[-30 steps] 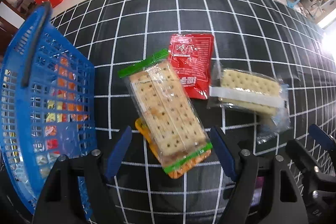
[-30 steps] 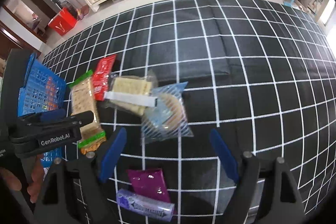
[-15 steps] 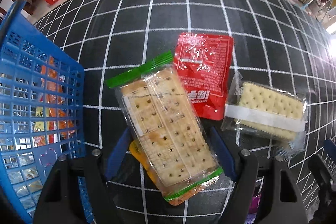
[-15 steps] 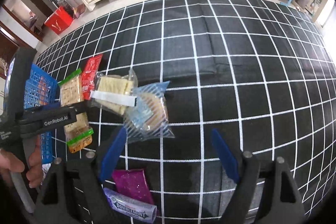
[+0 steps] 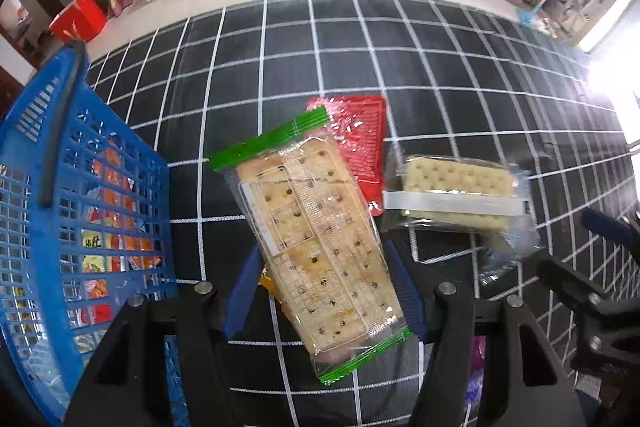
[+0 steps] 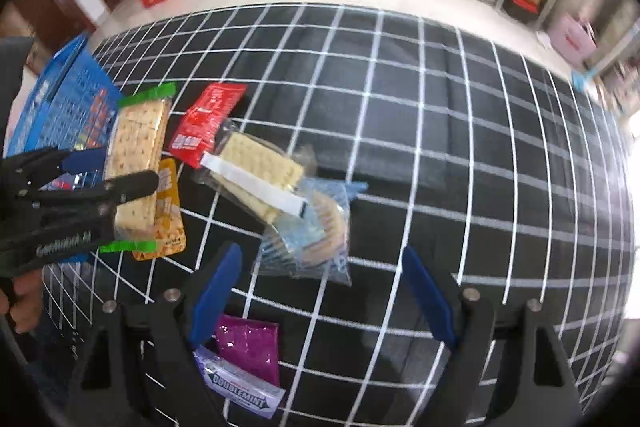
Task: Organize snacks
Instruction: 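Grasp the green-edged cracker pack with the left gripper while the right gripper approaches the white-strip cracker pack, then grasp the white-strip cracker pack with the right gripper and lift both packs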
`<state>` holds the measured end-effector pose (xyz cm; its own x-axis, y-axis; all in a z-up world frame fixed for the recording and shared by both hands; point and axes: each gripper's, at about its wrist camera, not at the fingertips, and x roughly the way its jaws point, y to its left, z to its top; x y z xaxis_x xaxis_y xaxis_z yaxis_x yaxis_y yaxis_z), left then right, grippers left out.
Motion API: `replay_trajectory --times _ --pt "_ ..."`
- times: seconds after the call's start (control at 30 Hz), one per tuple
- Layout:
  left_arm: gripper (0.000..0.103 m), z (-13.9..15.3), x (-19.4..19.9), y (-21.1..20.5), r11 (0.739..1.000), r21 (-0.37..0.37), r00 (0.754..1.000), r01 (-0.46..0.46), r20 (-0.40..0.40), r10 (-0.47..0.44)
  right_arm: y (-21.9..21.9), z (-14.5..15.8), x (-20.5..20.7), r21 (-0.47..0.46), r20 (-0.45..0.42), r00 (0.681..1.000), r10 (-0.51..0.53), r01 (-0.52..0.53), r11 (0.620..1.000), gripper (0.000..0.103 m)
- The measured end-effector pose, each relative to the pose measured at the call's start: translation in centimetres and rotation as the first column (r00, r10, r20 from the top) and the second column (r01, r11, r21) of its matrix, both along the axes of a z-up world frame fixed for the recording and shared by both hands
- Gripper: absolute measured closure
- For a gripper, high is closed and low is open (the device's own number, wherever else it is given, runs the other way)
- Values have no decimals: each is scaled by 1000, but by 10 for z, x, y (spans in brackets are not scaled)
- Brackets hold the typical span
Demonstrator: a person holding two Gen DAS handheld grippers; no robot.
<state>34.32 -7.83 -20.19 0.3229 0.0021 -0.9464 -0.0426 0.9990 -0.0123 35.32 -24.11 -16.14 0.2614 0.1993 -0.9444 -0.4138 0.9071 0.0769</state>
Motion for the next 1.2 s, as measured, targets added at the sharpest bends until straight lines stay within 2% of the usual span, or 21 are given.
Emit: replay_trajectory --times 0.2,0.37,0.47,0.53,0.6,0.7,0.83,0.97,1.07,1.13,1.2 --pt "44 8 -22 -10 998 16 997 67 27 -67 36 6 12 -91 37 985 170 -167 982 17" --pt "44 -4 -42 -10 996 43 996 82 36 -84 68 -8 13 -250 58 943 329 -305 919 17" --pt "44 -9 -39 -2 998 22 997 63 34 -63 80 -15 19 -236 46 930 365 -345 908 17" --pt "44 -10 -41 -1 998 15 997 64 31 -64 87 -24 24 -266 33 921 389 -367 891 17" --pt "44 -11 -35 -4 997 21 997 75 28 -75 89 -31 26 -285 33 910 413 -387 877 17" --pt "44 -12 -33 -6 996 37 997 78 20 -79 90 -37 26 -246 -5 895 445 -433 867 17" --pt "44 -17 -26 -2 996 32 996 86 13 -86 97 -46 20 -282 -7 875 485 -467 838 18" --pt "44 -20 -24 -3 996 25 996 84 13 -85 99 -47 17 -262 8 873 488 -470 843 34" --pt "44 -20 -22 -4 996 23 996 88 14 -88 98 -40 12 -238 25 875 483 -464 853 37" --pt "44 -20 -23 -4 996 24 996 89 14 -89 95 -32 8 -232 52 880 472 -449 863 49" --pt "44 -18 -25 -4 996 23 996 84 15 -85 86 -21 3 -231 70 897 436 -411 882 49"
